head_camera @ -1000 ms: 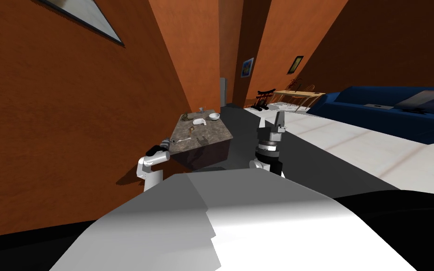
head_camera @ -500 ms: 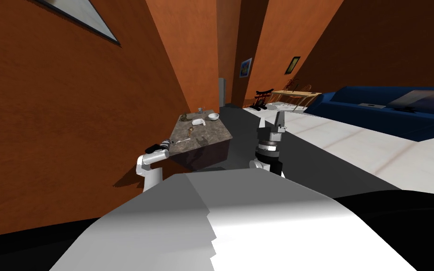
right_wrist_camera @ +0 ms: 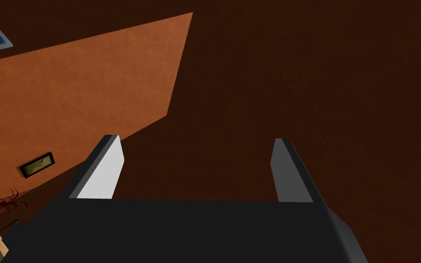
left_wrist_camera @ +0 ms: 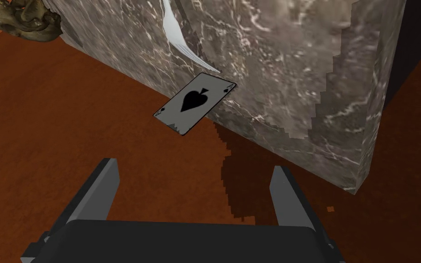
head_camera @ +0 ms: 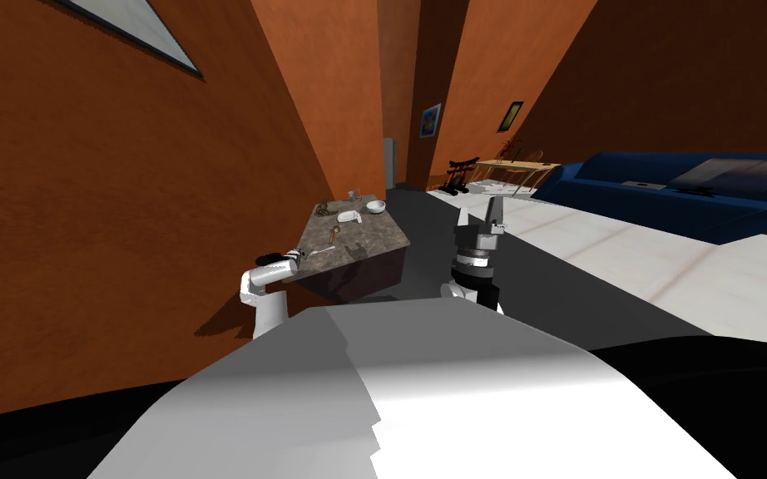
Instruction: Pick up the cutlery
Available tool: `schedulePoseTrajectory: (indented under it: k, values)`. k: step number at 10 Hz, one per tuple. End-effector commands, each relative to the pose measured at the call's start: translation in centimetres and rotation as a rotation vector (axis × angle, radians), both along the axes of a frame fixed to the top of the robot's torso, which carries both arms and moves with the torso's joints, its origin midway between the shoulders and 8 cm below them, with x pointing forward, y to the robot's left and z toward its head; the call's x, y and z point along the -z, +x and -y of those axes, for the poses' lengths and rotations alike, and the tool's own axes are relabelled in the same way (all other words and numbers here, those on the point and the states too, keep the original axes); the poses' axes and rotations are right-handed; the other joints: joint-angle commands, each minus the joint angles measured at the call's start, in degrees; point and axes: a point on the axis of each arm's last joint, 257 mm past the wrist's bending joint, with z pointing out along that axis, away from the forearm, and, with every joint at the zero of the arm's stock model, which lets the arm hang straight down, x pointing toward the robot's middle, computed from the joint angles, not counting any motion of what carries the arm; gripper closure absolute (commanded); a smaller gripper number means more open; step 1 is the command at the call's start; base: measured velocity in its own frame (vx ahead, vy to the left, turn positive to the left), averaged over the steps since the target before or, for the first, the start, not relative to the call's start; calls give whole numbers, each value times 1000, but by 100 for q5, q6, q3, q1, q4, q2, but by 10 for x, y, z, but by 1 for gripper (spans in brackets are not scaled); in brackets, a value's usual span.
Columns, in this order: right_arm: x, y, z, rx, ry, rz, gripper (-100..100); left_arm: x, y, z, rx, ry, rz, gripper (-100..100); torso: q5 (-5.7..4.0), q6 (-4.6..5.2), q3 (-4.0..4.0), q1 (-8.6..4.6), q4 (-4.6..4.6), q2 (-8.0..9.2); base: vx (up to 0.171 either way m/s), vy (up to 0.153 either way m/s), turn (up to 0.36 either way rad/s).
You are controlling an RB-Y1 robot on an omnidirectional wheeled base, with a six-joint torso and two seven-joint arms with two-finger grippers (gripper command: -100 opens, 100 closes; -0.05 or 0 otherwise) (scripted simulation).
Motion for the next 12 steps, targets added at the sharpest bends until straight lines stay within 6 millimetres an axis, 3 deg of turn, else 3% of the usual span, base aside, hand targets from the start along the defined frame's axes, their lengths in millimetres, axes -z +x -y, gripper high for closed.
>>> schedulePoseTrajectory:
  k: [1, 12]
  values:
    - [0, 0, 0, 0, 0, 0, 0, 4, 2, -3, -12, -26, -34, -100, 0, 0, 0, 0, 0, 0, 22, 17, -59]
    - [0, 0, 0, 0, 0, 0, 0, 36, -16, 6, -56, -183, -252, -100, 1, 2, -5, 4, -2, -9, 26, 22, -43]
